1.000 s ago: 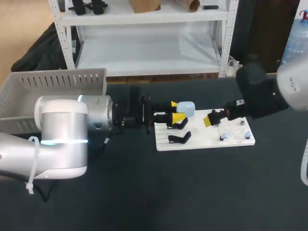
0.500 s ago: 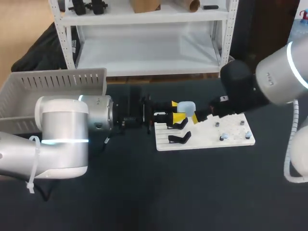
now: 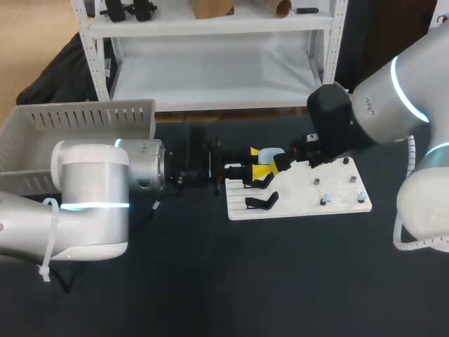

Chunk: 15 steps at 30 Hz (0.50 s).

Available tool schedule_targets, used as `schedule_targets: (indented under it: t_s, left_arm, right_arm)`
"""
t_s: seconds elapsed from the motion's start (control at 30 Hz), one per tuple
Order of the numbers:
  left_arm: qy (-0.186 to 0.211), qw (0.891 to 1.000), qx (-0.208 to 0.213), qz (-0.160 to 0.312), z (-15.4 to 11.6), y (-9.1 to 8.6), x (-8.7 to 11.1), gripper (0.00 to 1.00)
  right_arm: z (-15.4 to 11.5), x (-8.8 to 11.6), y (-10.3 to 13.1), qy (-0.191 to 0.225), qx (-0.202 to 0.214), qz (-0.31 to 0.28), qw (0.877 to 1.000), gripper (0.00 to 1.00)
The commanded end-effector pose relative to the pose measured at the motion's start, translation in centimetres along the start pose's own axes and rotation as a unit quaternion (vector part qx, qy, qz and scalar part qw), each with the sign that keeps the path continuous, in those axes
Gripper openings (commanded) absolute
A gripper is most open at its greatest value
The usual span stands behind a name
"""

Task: Pick up each earbud case from the left stands, insert the matching earbuds, close the lid, and place the case in the box.

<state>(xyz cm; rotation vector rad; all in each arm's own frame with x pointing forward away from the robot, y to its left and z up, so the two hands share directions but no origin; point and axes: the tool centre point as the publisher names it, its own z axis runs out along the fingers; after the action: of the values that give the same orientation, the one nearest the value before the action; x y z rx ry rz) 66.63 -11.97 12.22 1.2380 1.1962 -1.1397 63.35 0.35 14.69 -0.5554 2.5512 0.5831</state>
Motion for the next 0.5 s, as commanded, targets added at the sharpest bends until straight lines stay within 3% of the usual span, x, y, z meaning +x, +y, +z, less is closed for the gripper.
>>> schedule_targets:
  t_s: [0.03, 0.5]
  left_arm:
    - [-0.001, 1.0, -0.003, 0.001, 0.0, -0.15, 0.03, 0.0]
    - [-0.001, 1.0, -0.003, 0.001, 0.0, -0.15, 0.03, 0.0]
  right_arm:
    - [0.67, -0.42, -0.06, 0.001, 0.007, 0.002, 1.0, 1.0]
    - [1.42, -0.89, -0.82, 0.005, 0.018, 0.011, 1.0, 1.0]
